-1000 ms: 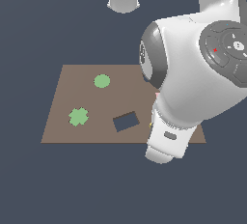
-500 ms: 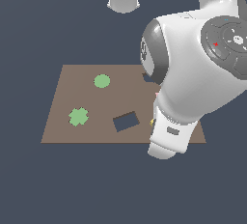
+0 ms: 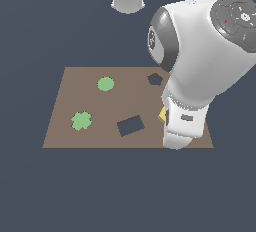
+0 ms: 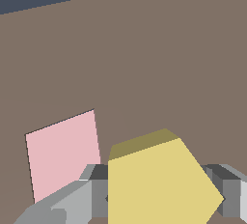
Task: Insert a designated object into the corresponding slot on a board.
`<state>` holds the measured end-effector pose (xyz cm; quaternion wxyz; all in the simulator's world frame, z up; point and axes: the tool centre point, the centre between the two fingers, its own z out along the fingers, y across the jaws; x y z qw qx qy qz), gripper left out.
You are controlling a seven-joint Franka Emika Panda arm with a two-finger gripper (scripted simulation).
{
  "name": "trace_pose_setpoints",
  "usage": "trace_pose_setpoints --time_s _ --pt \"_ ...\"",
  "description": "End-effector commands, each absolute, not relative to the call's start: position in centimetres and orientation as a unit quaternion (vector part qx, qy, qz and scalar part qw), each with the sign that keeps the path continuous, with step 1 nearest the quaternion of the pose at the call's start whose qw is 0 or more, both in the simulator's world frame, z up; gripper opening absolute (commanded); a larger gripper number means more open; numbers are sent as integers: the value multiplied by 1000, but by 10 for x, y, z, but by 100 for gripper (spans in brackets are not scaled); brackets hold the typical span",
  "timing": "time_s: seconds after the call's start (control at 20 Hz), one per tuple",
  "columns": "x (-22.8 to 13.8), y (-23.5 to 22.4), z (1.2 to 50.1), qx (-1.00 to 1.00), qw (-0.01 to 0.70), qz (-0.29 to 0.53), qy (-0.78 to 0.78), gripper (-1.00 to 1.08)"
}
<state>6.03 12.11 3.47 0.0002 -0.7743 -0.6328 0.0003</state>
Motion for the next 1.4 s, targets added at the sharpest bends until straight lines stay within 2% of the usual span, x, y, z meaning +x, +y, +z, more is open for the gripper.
trace_pose_setpoints --time_s 0.0,0.75,1.35 --pt "47 124 35 -755 0 0 -656 -100" --pt "-52 119 39 -594 0 0 -805 -100" --pt "-87 103 40 -523 0 0 -852 -100"
